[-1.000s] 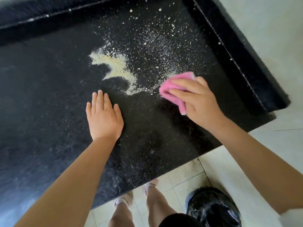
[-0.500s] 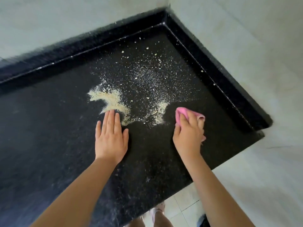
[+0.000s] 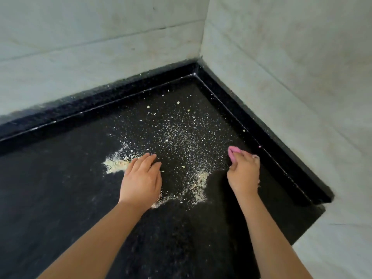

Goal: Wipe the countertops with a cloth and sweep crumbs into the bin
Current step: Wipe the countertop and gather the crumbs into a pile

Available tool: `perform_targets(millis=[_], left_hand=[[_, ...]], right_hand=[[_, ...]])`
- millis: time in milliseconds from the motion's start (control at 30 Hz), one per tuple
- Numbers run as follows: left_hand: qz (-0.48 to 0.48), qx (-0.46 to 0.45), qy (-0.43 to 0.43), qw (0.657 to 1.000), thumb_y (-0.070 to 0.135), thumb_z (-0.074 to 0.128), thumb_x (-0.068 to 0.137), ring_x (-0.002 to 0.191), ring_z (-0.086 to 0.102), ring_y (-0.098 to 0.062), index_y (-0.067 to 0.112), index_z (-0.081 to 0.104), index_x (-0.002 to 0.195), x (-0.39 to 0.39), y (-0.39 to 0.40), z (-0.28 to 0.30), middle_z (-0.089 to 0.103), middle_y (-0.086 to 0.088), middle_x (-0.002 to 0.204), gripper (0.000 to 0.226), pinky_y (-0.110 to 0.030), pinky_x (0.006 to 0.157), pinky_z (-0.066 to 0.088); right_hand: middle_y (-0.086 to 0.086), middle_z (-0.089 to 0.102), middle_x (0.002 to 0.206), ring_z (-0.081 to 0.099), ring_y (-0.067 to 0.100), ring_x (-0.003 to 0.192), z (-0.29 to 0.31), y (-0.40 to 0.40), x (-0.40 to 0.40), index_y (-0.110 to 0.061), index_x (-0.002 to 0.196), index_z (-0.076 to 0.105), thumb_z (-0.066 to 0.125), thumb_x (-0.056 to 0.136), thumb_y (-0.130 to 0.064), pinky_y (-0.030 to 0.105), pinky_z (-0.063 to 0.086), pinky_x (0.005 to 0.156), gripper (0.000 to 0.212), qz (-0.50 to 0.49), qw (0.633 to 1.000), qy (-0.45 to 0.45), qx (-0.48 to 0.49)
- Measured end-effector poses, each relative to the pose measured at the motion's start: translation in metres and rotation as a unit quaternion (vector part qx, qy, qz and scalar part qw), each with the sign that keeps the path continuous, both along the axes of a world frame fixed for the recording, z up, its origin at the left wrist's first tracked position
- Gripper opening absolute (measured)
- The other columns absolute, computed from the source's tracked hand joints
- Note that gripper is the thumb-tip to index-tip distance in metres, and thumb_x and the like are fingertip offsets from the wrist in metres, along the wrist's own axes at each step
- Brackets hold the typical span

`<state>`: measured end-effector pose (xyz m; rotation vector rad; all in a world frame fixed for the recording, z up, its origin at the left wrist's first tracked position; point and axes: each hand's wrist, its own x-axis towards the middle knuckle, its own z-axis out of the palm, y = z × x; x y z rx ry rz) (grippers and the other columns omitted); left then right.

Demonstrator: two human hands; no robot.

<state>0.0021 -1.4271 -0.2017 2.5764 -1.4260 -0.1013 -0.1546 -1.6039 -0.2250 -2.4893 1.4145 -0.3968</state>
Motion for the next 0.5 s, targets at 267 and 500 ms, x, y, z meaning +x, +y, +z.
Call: perform_targets(millis=[267, 500], left_hand=[[0.053, -0.026, 0.056, 0.997, 0.013, 0.046, 0.092, 0.131, 0.035, -0.032, -0.002, 0.049, 0.127, 0.041, -0.014, 0.006, 0.046, -0.018, 0.136, 0.038, -0.043, 0.108, 0.025], [0.066, 0.029, 0.052, 0.996, 0.027, 0.026, 0.098, 0.139, 0.015, -0.021, 0.008, 0.034, 0.139, 0.045, -0.033, 0.004, 0.026, -0.007, 0.149, 0.046, -0.033, 0.113, 0.010]], right_hand=[[0.001, 0.063, 0.115, 0.055, 0.027, 0.106, 0.020, -0.011, 0.002, -0.007, 0.109, 0.065, 0.049, 0.080, 0.004, 0.029, 0.029, 0.096, 0.035, 0.034, 0.995, -0.060, -0.069], [0.007, 0.059, 0.121, 0.049, 0.035, 0.111, -0.002, -0.045, -0.005, -0.007, 0.116, 0.059, 0.043, 0.079, 0.009, 0.028, 0.020, 0.091, 0.044, -0.124, 0.992, 0.021, -0.015]])
